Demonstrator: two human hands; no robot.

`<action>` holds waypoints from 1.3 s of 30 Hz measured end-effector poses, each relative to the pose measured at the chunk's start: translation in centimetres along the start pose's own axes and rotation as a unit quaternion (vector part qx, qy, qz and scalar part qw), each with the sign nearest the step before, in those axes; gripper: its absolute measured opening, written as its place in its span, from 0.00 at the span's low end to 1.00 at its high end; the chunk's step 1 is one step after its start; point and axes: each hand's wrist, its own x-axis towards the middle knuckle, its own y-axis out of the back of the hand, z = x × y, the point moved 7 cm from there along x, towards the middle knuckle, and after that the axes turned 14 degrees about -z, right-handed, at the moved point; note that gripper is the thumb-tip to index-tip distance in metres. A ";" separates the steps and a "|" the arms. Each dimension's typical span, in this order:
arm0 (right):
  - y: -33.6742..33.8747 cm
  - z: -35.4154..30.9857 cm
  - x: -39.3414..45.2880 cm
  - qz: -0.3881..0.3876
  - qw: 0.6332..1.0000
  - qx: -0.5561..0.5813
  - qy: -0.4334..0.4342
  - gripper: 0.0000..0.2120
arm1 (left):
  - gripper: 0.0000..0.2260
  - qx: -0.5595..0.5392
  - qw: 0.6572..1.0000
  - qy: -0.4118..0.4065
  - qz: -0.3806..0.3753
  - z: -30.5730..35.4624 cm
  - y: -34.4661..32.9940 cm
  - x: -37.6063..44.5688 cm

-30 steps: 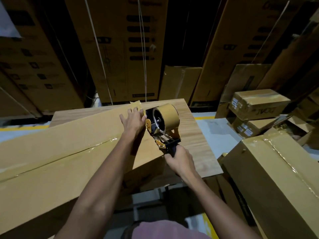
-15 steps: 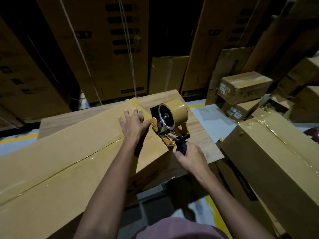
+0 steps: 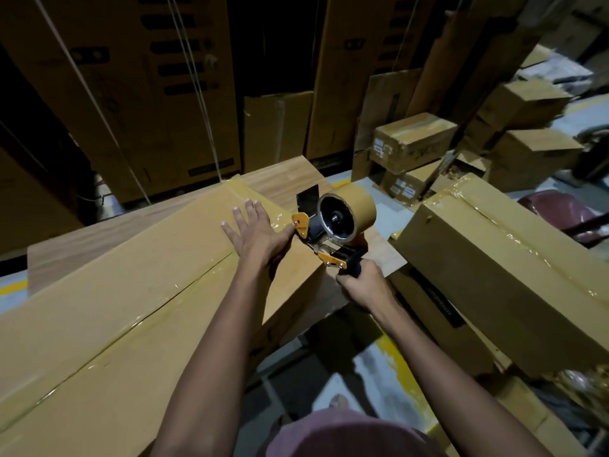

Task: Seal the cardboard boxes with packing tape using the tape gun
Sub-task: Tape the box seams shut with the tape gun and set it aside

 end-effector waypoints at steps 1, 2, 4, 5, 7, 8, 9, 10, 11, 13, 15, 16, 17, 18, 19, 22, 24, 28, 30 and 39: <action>-0.1 0.2 0.1 0.000 1.000 0.012 -0.003 0.09 | 0.48 0.001 1.000 -0.007 0.003 -0.2 0.0 0.1; -0.2 0.4 0.1 -0.002 1.000 0.019 0.000 0.09 | 0.48 0.001 1.000 -0.013 0.001 -0.3 0.1 0.2; 0.1 0.1 -0.3 -0.002 1.000 0.020 0.021 0.06 | 0.48 -0.002 1.000 -0.019 -0.007 -0.3 0.1 0.4; 0.5 -0.2 -0.7 0.001 0.999 0.014 0.031 0.05 | 0.48 -0.005 1.000 -0.019 -0.006 -0.3 0.2 0.3; 1.4 -0.7 -2.0 0.008 0.999 -0.012 0.036 0.06 | 0.48 -0.010 1.000 -0.015 0.000 -0.2 0.3 0.1; 1.9 -0.6 -2.6 0.013 0.999 -0.032 0.034 0.08 | 0.47 -0.011 1.000 -0.014 0.003 -0.2 0.4 0.1; 2.2 -0.3 -3.2 0.018 0.998 -0.050 0.031 0.09 | 0.47 -0.012 1.000 -0.014 0.006 -0.2 0.4 0.0; 2.5 0.1 -3.7 0.022 0.997 -0.063 0.033 0.11 | 0.47 -0.012 1.000 -0.014 0.010 -0.1 0.5 0.0; 2.7 0.6 -4.0 0.024 0.997 -0.068 0.035 0.12 | 0.47 -0.011 1.000 -0.013 0.015 -0.1 0.6 -0.1; 2.8 1.1 -4.2 0.018 0.997 -0.061 0.034 0.13 | 0.45 -0.017 0.999 -0.013 0.032 0.4 0.6 -0.6; 2.7 1.3 -4.1 0.010 0.998 -0.044 0.035 0.12 | 0.39 -0.021 0.998 -0.023 0.056 1.5 0.4 -1.6; 2.7 1.4 -3.9 0.006 0.999 -0.036 0.038 0.11 | 0.36 -0.018 0.998 -0.034 0.059 2.3 0.1 -2.1; 2.7 1.4 -3.8 0.005 0.999 -0.028 0.043 0.10 | 0.32 -0.013 0.997 -0.047 0.054 3.1 -0.3 -2.5; 2.8 1.5 -3.8 0.005 0.999 -0.023 0.049 0.09 | 0.31 -0.007 0.998 -0.057 0.041 3.8 -0.7 -2.7; 2.8 1.6 -3.7 0.005 0.999 -0.019 0.051 0.09 | 0.31 -0.002 0.998 -0.059 0.028 4.2 -1.2 -2.9; 2.5 2.2 -3.4 -0.009 0.999 -0.009 0.052 0.09 | 0.33 -0.015 0.998 -0.051 0.022 3.8 -2.1 -3.0; 2.5 2.2 -3.2 -0.019 0.998 -0.006 0.053 0.10 | 0.33 -0.027 0.998 -0.046 0.022 3.6 -2.0 -2.9; 3.5 1.7 -3.2 -0.024 0.995 -0.056 0.078 0.12 | 0.33 -0.029 0.999 -0.037 0.007 3.9 -1.5 -2.9; 4.5 2.4 -3.4 -0.035 0.994 -0.069 0.080 0.13 | 0.33 -0.023 0.999 -0.025 -0.004 4.3 -1.8 -3.0; 4.0 6.5 -4.6 -0.067 0.996 0.021 0.063 0.11 | 0.35 0.000 1.000 -0.016 0.001 4.0 -1.8 -2.6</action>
